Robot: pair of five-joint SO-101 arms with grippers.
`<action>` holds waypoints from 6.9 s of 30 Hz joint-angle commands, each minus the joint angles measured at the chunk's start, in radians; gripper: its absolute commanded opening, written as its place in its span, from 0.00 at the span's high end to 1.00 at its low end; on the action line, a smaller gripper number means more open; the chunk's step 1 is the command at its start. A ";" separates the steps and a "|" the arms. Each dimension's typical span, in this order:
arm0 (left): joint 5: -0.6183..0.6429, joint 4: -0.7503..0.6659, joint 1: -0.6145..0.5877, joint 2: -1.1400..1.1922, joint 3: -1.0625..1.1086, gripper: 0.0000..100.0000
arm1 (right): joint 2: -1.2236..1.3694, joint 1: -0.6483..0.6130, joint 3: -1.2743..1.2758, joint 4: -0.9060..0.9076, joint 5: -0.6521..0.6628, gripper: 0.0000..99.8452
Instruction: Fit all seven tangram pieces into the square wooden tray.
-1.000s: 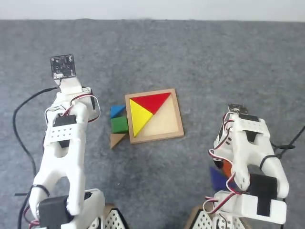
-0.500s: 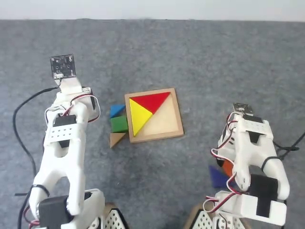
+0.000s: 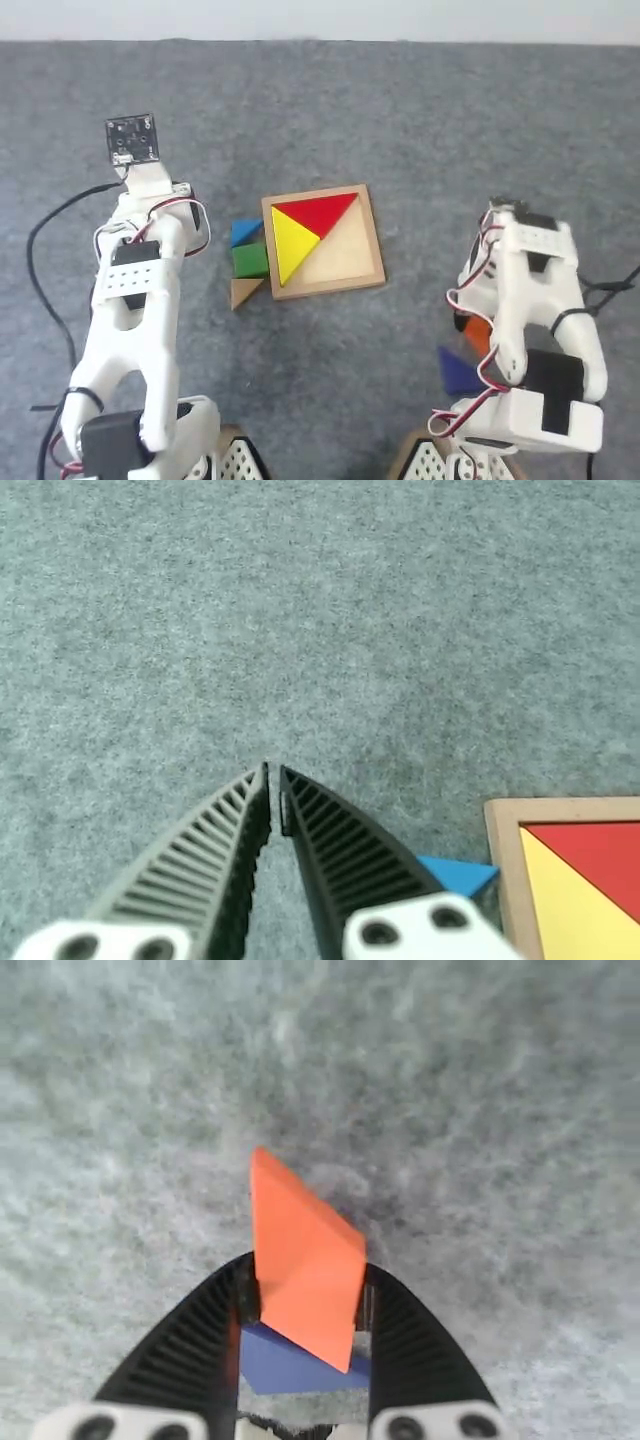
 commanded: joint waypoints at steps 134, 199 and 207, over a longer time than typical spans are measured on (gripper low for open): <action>0.009 -0.021 0.006 -0.037 -0.015 0.98 | 0.550 -0.420 -1.083 0.093 0.118 0.74; 0.009 -0.021 0.011 -0.041 -0.016 0.98 | 0.763 -0.409 -1.079 0.067 0.445 0.78; 0.009 -0.021 0.011 -0.041 -0.016 0.98 | 0.763 -0.406 -1.079 0.051 0.445 0.96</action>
